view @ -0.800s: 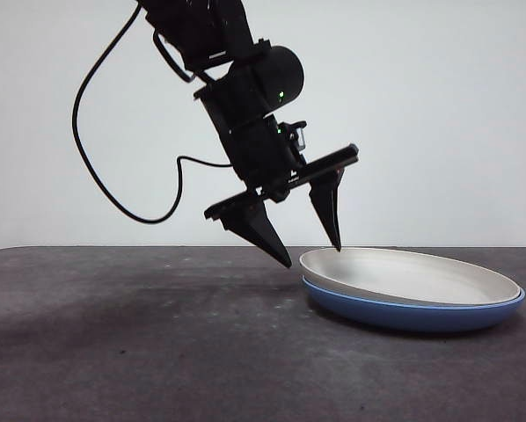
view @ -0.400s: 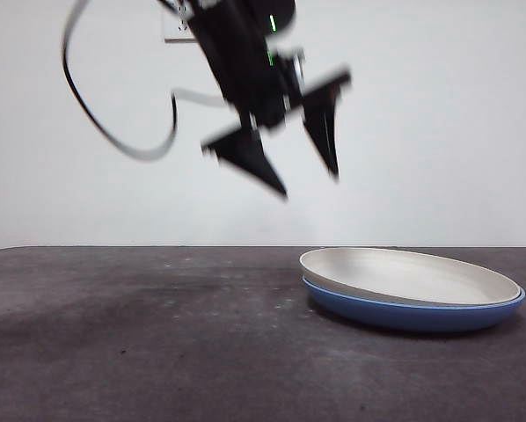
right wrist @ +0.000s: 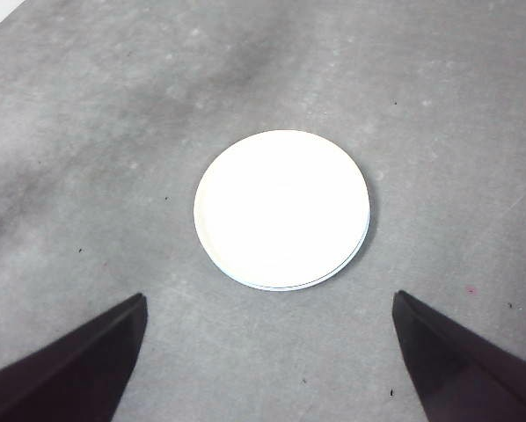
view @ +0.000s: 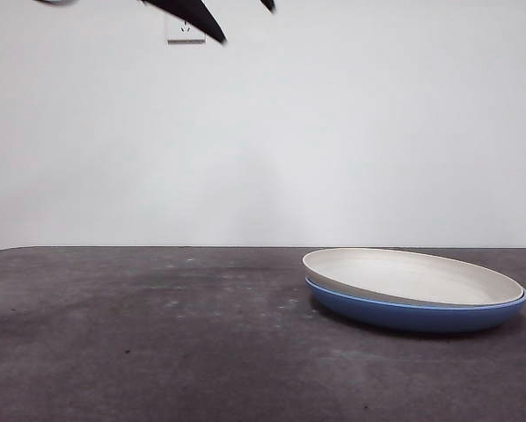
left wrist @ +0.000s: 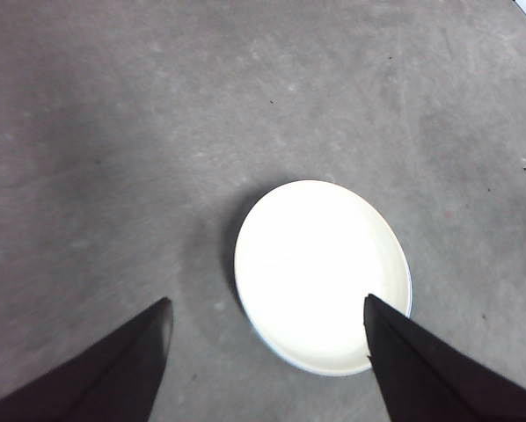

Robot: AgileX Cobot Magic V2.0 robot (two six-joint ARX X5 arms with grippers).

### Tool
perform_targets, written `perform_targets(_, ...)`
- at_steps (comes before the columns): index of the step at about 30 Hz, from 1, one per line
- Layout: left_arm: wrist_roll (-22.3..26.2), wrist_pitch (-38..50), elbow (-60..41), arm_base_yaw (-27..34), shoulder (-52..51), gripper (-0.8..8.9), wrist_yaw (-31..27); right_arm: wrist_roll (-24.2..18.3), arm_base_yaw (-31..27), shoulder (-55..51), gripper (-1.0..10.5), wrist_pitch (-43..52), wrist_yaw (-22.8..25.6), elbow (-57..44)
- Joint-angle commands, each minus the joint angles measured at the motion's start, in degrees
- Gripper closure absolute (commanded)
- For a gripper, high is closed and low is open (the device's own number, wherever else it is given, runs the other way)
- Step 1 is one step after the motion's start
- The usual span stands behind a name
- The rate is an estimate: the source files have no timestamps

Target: Pick up the white plate, put it on the blue plate, put it on desk

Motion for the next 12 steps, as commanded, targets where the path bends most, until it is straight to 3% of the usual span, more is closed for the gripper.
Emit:
perform_targets(1, 3.04, -1.68, -0.15, 0.28, -2.91, 4.69, -0.26, 0.57, 0.22, 0.22, 5.0, 0.11, 0.02, 0.87)
perform_targets(7, 3.82, -1.40, -9.35, 0.85, -12.68, 4.70, -0.24, 0.57, 0.22, 0.22, 5.0, 0.02, 0.02, 0.87)
perform_targets(12, 4.72, -1.07, -24.37, 0.96, -25.27, 4.70, 0.44, 0.59, 0.22, 0.22, 5.0, -0.24, 0.00, 0.87)
